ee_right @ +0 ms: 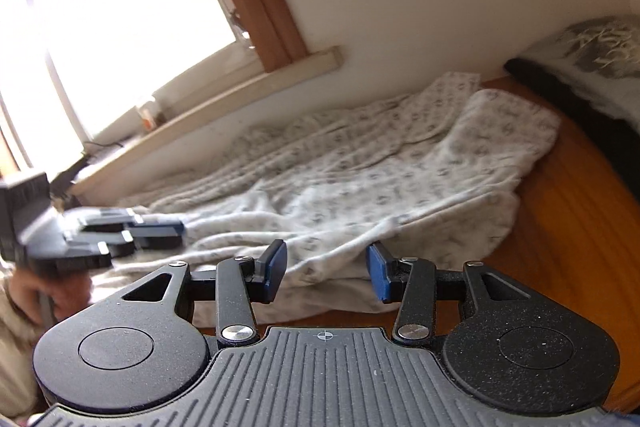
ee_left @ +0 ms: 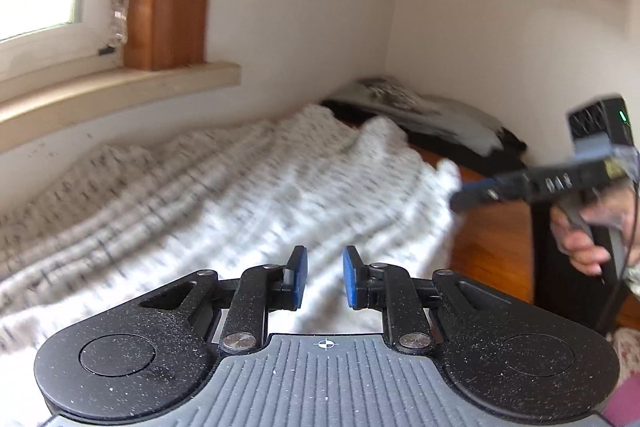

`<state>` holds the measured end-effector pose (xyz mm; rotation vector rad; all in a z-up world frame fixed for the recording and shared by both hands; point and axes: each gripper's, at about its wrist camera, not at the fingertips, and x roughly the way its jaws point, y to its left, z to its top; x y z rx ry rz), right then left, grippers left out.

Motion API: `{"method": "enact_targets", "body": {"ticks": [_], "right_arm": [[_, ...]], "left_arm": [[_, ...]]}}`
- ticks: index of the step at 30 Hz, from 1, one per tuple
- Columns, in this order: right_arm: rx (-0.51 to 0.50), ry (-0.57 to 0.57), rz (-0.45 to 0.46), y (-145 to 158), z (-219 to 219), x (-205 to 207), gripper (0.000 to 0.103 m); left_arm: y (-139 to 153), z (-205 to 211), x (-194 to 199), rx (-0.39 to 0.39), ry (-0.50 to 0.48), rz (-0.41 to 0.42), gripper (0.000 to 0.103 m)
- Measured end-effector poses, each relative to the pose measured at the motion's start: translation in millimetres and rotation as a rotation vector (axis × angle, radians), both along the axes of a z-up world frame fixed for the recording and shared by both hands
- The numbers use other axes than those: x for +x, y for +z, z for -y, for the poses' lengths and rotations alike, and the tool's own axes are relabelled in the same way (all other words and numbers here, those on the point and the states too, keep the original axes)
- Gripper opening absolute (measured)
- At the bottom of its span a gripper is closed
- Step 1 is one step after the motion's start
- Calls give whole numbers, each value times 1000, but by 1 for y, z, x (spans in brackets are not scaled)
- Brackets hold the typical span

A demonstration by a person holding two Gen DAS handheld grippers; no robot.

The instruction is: Fold clothes

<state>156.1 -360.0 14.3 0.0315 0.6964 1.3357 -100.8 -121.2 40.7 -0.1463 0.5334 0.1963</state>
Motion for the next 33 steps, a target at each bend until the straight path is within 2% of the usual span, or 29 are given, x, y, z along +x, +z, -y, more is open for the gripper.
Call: {"method": "enact_targets", "body": {"ticks": [1, 3, 6, 7, 8, 10, 11, 15, 17, 21, 22, 24, 26, 27, 31, 33], "right_arm": [[-4, -4, -5, -1, -3, -1, 45], [-6, -29, -9, -2, -8, -1, 44], [18, -73, -22, -3, -12, 3, 44], [29, -88, -23, -4, -13, 5, 40], [36, -98, -24, -5, -15, 6, 28], [40, -102, -26, -6, -18, 7, 15], [47, -106, -24, -7, -20, 7, 10], [148, -122, -11, 4, -9, 6, 7], [182, -120, 9, 12, -1, 0, 7], [50, -129, 33, -1, 4, -9, 7], [32, -130, 28, -4, 7, -10, 10], [22, -132, -4, -8, 13, -9, 14], [28, -125, -32, -9, 16, -9, 29], [36, -119, -45, -9, 17, -10, 30], [41, -90, -89, -10, 12, -21, 35], [37, -81, -97, -11, 8, -26, 40]], "left_arm": [[-2, 6, 2, 10, -8, -11, 26], [-5, 15, 8, 26, -32, -27, 39], [-10, 28, 13, 51, -72, -46, 42], [-11, 31, 16, 72, -78, -51, 42], [-13, 35, 18, 94, -85, -56, 42], [-15, 39, 20, 135, -88, -54, 31], [-12, 41, 18, 147, -82, -36, 1], [15, 45, -2, 158, -38, 104, 1], [20, 52, -7, 138, -59, 101, 1], [3, 67, -5, 120, -131, -23, 5], [1, 69, -7, 116, -132, -29, 6], [3, 68, -11, 94, -124, -17, 15], [11, 62, -13, 89, -108, 5, 16], [15, 57, -13, 93, -100, 12, 16], [27, 30, -4, 113, -79, 15, 35], [26, 7, 11, 93, -73, -8, 36]]}}
